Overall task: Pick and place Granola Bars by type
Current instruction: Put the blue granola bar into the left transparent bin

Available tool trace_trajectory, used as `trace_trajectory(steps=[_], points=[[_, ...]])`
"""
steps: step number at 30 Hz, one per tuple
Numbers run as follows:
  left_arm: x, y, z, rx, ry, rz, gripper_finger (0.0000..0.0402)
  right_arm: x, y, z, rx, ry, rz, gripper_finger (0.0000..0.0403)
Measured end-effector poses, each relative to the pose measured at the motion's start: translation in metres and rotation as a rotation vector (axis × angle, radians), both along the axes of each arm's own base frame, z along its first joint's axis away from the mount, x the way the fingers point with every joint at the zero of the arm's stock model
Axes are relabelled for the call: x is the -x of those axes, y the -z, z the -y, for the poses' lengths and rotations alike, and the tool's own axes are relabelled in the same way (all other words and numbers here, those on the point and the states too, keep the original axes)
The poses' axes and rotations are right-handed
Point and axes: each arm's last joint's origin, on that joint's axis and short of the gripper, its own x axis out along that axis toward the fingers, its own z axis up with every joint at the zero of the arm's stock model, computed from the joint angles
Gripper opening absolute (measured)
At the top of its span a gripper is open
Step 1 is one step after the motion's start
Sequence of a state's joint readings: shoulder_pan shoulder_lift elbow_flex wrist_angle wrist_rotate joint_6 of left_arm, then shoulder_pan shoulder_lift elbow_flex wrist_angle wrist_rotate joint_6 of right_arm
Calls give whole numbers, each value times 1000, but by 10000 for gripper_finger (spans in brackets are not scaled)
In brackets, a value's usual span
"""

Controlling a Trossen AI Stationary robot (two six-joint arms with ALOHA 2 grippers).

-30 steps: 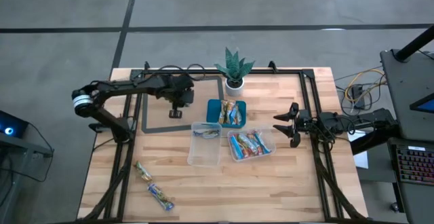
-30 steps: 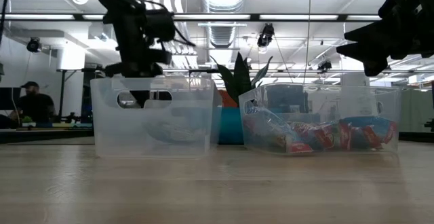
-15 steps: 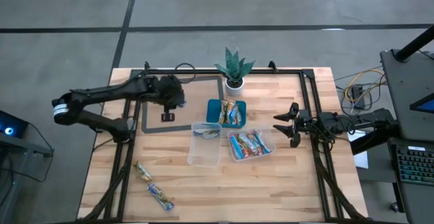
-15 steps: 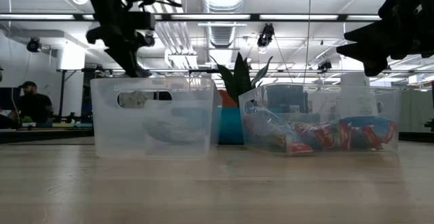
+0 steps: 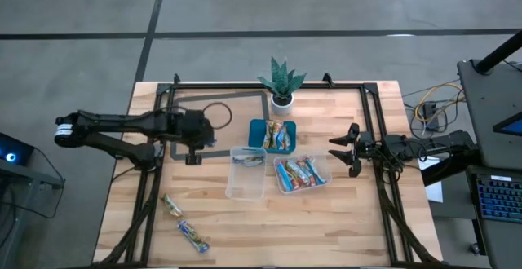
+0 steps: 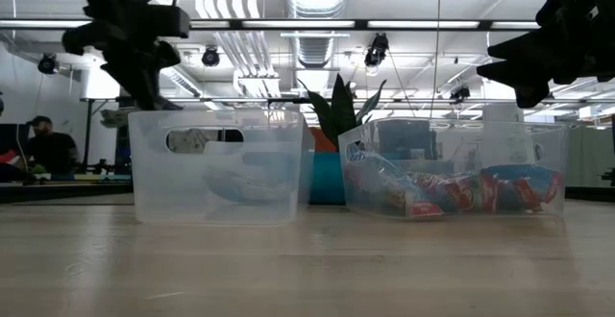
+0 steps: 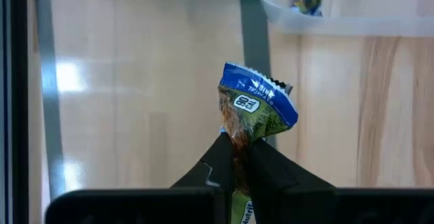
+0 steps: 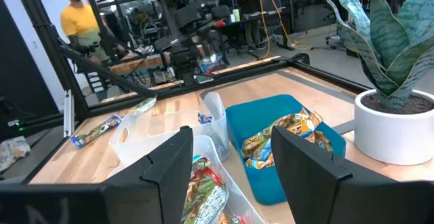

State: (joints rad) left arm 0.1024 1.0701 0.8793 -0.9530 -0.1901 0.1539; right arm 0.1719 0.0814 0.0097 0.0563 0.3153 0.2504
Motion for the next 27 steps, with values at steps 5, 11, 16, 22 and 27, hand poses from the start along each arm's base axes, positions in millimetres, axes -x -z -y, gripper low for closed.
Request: trace_trajectory(steps=[5,11,16,22,27], points=[[0,5,19,26,-5,8,10,0,0,0,0,0,0,189],[-11,7,34,47,-25,13,10,0,0,0,0,0,0,189],[-32,0,44,49,-39,40,10,0,0,0,0,0,0,189],[-67,-8,55,63,-36,56,10,0,0,0,0,0,0,189],[-104,-13,67,66,-48,64,10,0,0,0,0,-1,0,189]])
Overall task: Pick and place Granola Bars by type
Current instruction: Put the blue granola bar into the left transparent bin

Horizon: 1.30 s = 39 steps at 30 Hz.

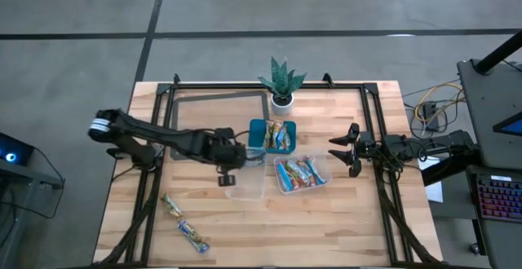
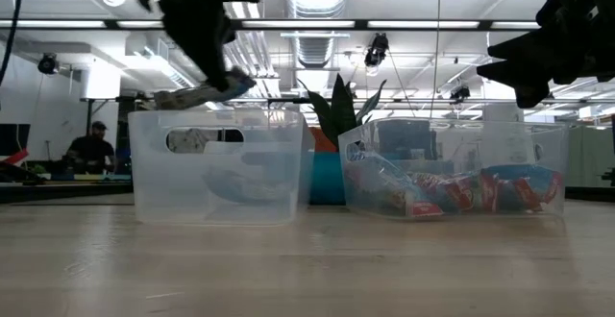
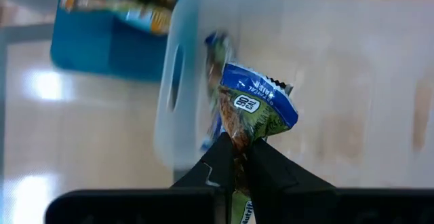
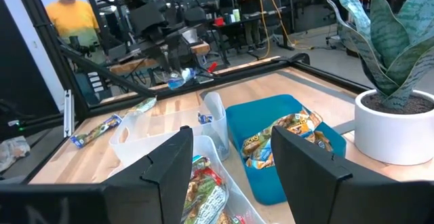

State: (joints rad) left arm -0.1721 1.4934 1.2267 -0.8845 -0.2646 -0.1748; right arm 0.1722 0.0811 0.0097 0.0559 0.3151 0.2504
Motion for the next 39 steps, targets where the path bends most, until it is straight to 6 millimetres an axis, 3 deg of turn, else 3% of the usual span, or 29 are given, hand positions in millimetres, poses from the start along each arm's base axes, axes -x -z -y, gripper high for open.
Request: trace_trajectory(steps=[6,14,24,39], points=[[-41,3,7,15,-40,3,10,0,0,0,0,1,0,189],[-70,35,11,12,-54,-48,10,0,0,0,0,0,0,189],[-85,69,11,10,-72,-98,10,0,0,0,0,1,0,189],[-96,91,6,37,-84,-109,10,0,0,0,0,0,0,189]])
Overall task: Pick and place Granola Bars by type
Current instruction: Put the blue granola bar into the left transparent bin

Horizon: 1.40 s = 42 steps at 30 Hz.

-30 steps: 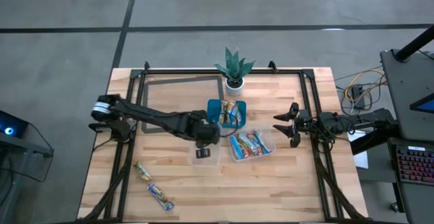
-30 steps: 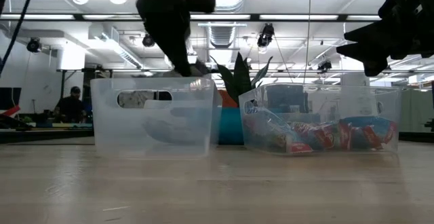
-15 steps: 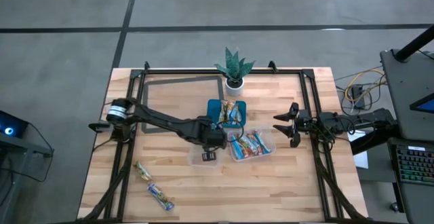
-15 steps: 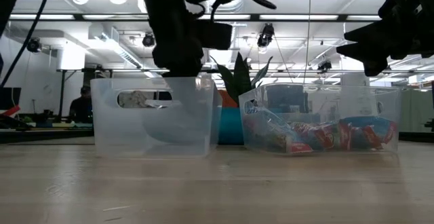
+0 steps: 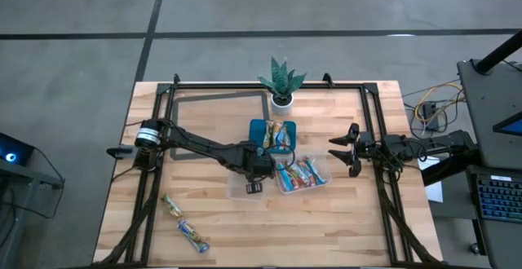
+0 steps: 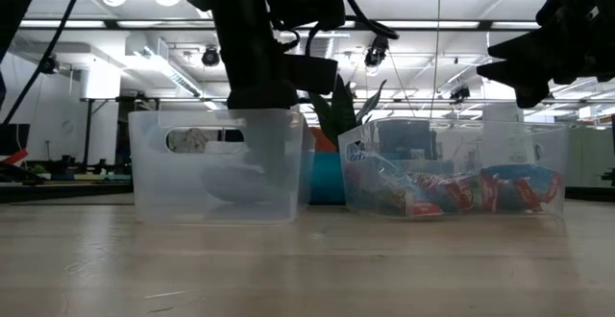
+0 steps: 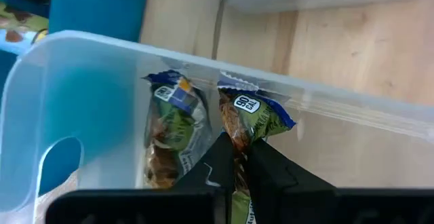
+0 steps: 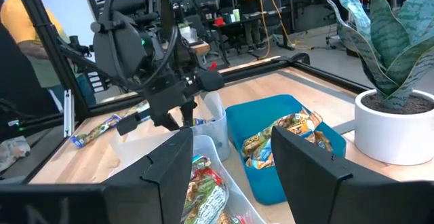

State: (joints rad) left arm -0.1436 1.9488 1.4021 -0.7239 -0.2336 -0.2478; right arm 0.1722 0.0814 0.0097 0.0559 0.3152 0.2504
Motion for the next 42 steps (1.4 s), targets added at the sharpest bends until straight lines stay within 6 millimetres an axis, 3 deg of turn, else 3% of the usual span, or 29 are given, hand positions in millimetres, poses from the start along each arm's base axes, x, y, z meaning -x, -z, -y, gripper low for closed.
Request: trace_trajectory(steps=[5,20,29,36,42], points=[[-1,0,-4,25,-39,12,21,0,0,0,0,0,0,189],[2,-8,-7,26,-56,13,129,0,0,0,0,0,0,189],[10,-29,-7,24,9,-40,140,0,0,0,0,0,0,189],[13,-60,15,100,178,-94,140,0,0,0,0,0,0,189],[22,-68,49,70,357,-116,140,0,0,0,0,0,0,189]])
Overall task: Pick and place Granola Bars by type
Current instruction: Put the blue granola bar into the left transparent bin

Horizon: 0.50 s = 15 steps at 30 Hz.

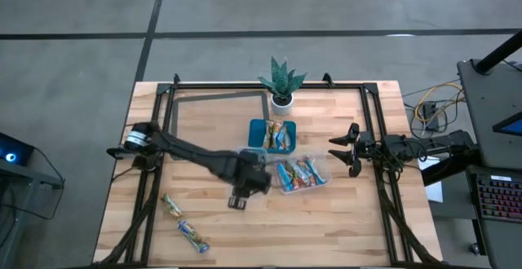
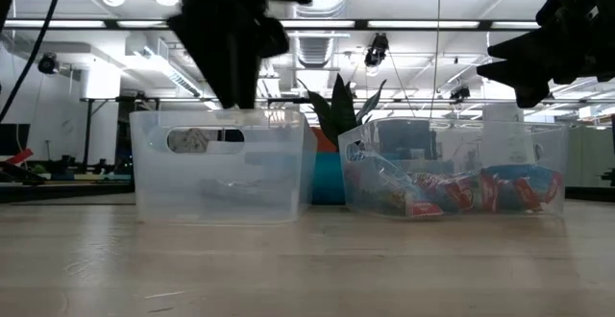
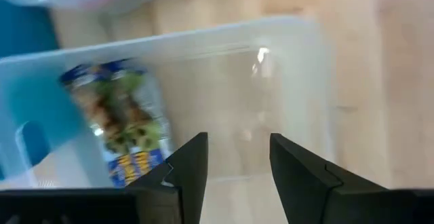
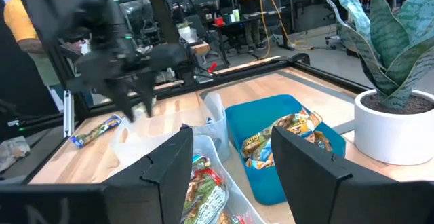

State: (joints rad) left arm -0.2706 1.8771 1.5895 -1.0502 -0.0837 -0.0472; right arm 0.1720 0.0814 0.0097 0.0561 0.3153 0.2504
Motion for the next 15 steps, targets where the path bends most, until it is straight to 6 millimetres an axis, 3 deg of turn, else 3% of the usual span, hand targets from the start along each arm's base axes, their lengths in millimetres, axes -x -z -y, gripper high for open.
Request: trace_trajectory(steps=[10,15], points=[[40,-18,60,13,234,20,140,0,0,0,0,0,1,189],[66,-16,85,8,318,-1,140,0,0,0,0,1,0,189]])
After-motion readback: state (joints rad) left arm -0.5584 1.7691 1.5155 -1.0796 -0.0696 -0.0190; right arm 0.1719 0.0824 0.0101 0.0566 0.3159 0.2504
